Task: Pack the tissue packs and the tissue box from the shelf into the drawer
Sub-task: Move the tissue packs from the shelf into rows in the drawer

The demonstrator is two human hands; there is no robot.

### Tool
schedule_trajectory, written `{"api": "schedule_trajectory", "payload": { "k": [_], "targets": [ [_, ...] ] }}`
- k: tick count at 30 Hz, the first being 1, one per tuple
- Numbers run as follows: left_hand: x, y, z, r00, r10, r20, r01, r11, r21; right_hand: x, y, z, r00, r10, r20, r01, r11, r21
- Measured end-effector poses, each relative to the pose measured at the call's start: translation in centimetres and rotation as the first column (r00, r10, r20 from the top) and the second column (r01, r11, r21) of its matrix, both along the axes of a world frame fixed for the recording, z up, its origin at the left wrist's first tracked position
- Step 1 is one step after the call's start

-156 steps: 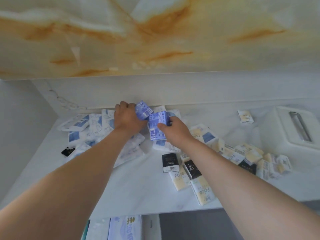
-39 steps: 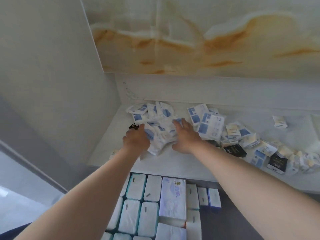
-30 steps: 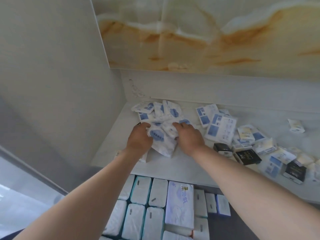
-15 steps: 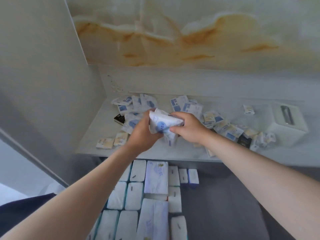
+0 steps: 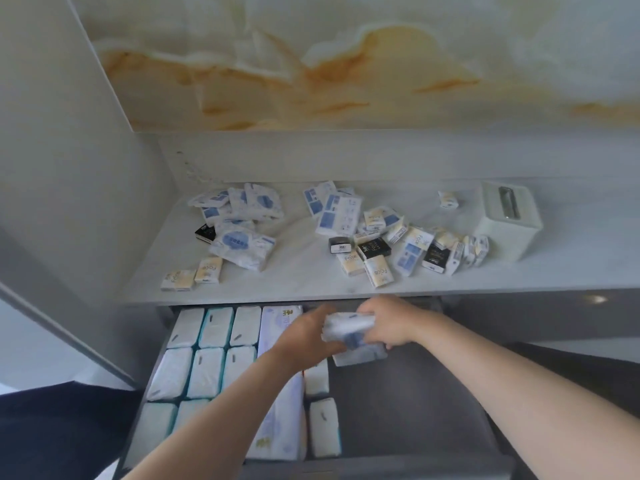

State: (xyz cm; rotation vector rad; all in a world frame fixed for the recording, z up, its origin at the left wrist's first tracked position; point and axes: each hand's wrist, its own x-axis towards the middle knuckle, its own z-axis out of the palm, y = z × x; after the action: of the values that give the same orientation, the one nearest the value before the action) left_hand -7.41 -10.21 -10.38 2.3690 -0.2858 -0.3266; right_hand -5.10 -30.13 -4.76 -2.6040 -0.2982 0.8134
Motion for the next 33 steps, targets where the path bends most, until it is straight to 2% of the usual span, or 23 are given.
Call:
{"api": "schedule_trajectory", "payload": {
  "k": [2, 7, 10, 12, 14, 16, 20, 22, 24, 27, 29, 33],
  "targets": [
    [-0.3, -0.6, -0.9, 0.998, -0.059, -0.018, 0.060, 0.996, 0.061, -0.5, -0.2, -1.6, 0.999, 0.034, 0.033, -0.032, 0.998, -0.056],
    [-1.0, -1.3, -3.7, 0.976, -0.165, -0.145, 0.198, 0.946, 0.256, -1.9, -1.0, -5.5, 0.992, 0.107, -0.059, -0.114, 0.986, -0.125],
    [-1.5, -1.7, -4.3, 0.944, -0.295, -0.145, 0.329, 0.841, 0.430, -3.0, -0.5, -7.3, 0.958, 0.240, -0.157, -0.270, 0.938, -0.218],
    [-2.2, -2.2, -5.1, 0.895, -0.408, -0.177, 0.437, 0.728, 0.529, -3.8, 0.0, -8.8, 0.928, 0.264, -0.264, -0.331, 0.908, -0.256],
    [-2.9, -2.7, -5.7, 0.841, -0.483, -0.243, 0.528, 0.636, 0.563, -4.5, 0.5, -9.8, 0.892, 0.270, -0.363, -0.389, 0.866, -0.313],
    [-3.4, -3.0, -6.2, 0.802, -0.519, -0.297, 0.587, 0.591, 0.553, -5.3, 0.9, -10.4, 0.859, 0.274, -0.433, -0.439, 0.829, -0.345],
    [-3.9, -2.1, -6.6, 0.735, -0.639, -0.227, 0.622, 0.502, 0.601, -6.2, 1.3, -10.7, 0.871, 0.300, -0.389, -0.420, 0.865, -0.274],
    [-4.1, -1.4, -6.7, 0.723, -0.670, -0.168, 0.606, 0.498, 0.620, -6.2, 1.0, -10.6, 0.863, 0.313, -0.396, -0.433, 0.862, -0.264],
    [-4.2, -1.0, -6.6, 0.741, -0.657, -0.140, 0.592, 0.541, 0.597, -6.3, 0.8, -10.2, 0.842, 0.305, -0.444, -0.455, 0.843, -0.285],
    [-4.0, -1.1, -6.3, 0.747, -0.642, -0.171, 0.598, 0.536, 0.596, -7.2, 1.1, -10.6, 0.798, 0.257, -0.546, -0.446, 0.861, -0.247],
    [-4.1, -1.2, -5.9, 0.733, -0.651, -0.199, 0.615, 0.508, 0.603, -7.9, 2.0, -10.7, 0.790, 0.153, -0.594, -0.327, 0.924, -0.198],
    [-4.8, -1.3, -5.0, 0.747, -0.603, -0.281, 0.652, 0.579, 0.489, -7.9, 2.6, -10.4, 0.778, -0.002, -0.628, -0.086, 0.990, -0.110]
  ]
}}
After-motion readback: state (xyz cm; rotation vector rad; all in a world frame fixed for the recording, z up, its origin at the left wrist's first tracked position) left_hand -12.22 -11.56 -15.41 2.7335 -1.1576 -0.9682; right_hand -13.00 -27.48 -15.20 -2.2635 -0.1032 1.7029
